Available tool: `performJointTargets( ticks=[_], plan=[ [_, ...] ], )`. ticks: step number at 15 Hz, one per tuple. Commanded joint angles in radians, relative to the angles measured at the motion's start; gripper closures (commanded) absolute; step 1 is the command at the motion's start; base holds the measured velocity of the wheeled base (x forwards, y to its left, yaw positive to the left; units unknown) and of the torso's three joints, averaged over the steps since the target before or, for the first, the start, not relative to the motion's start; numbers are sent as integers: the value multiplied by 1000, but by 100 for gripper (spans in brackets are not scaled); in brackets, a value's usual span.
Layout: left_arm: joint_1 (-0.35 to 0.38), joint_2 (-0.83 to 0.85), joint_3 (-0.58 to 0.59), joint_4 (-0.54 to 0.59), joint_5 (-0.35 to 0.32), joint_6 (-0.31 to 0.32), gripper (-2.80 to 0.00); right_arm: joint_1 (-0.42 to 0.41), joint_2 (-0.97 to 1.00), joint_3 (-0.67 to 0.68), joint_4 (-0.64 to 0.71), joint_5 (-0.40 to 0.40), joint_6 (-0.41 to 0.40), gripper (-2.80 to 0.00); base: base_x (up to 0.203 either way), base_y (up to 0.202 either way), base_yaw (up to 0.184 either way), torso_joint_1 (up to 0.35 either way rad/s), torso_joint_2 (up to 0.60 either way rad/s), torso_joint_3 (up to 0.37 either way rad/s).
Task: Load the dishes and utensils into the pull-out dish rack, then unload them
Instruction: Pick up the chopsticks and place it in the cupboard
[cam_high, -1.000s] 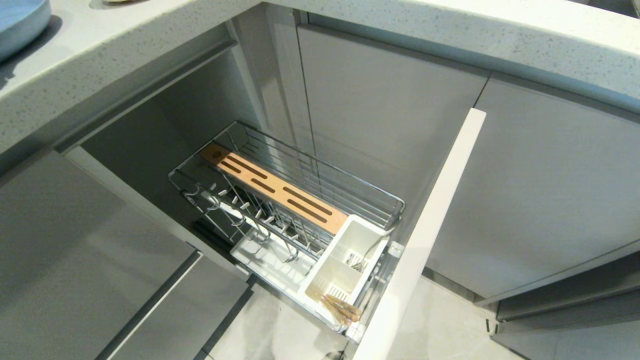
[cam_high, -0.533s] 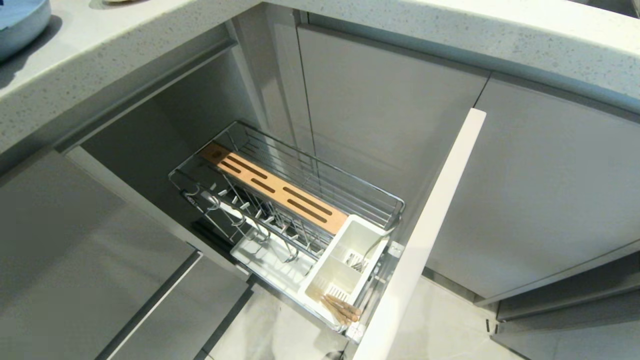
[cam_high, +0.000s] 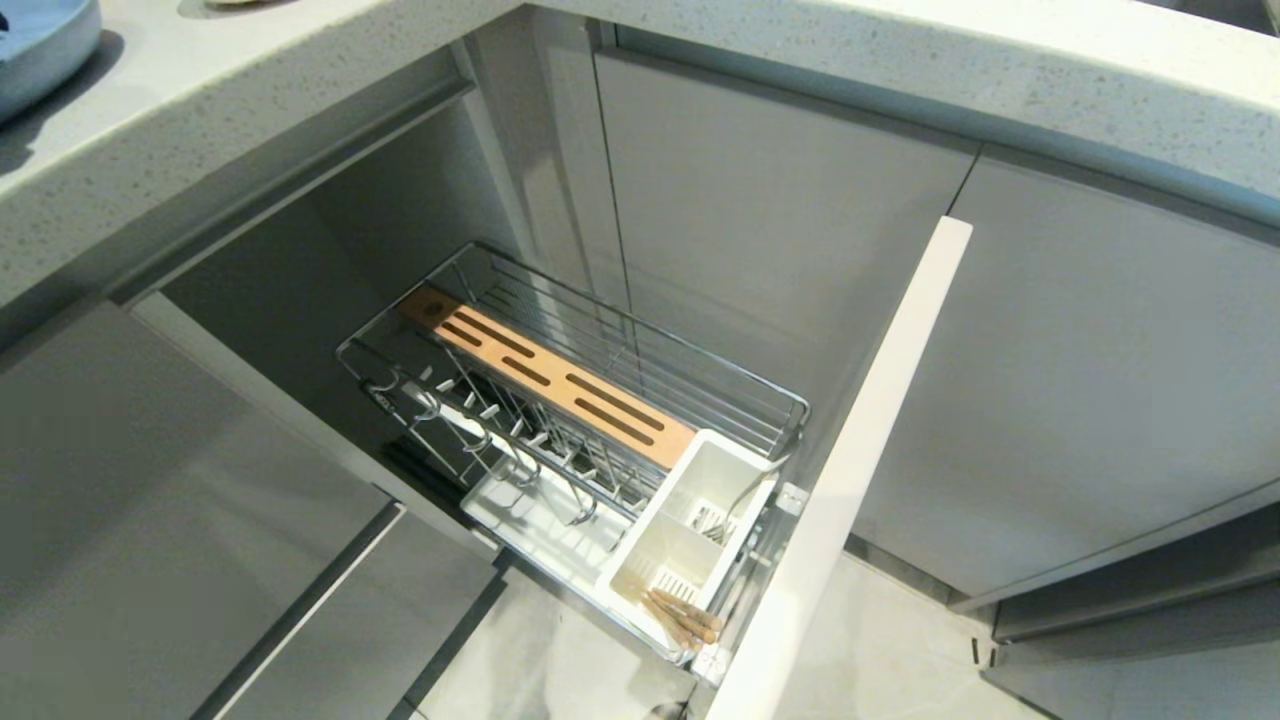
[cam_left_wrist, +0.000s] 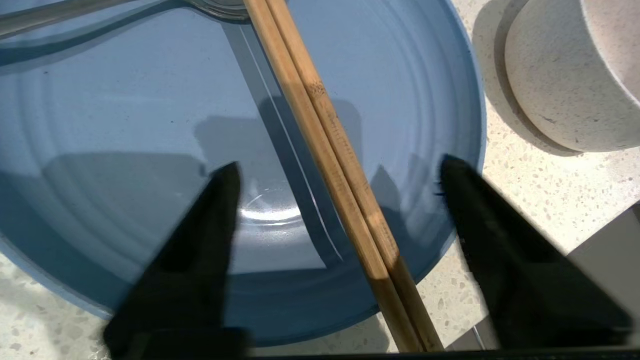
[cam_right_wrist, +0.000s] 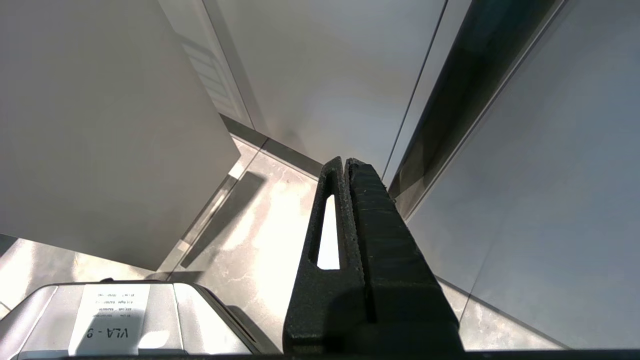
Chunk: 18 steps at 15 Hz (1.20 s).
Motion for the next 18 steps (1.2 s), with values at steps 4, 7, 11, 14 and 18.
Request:
performJointTargets(
  ticks=[4,7,11,14,18],
  plan=[
    [0,-1,1,3,9,-3,0,0,-4,2,0,0,0,0,0,0,0,0,0,0],
    [0,-1,-1,3,9,-3,0,0,-4,2,0,0,0,0,0,0,0,0,0,0],
    [2,2,-1,3,14,-3,0,0,-3,2,0,0,0,0,0,0,0,0,0,0],
    [2,-9,-2,0,41,-3,0,0,-4,2,0,0,1,0,0,0,0,0,0,0],
    [2,-52,-4,-31,72,-3,0,0,-3,2,0,0,0,0,0,0,0,0,0,0]
  ],
)
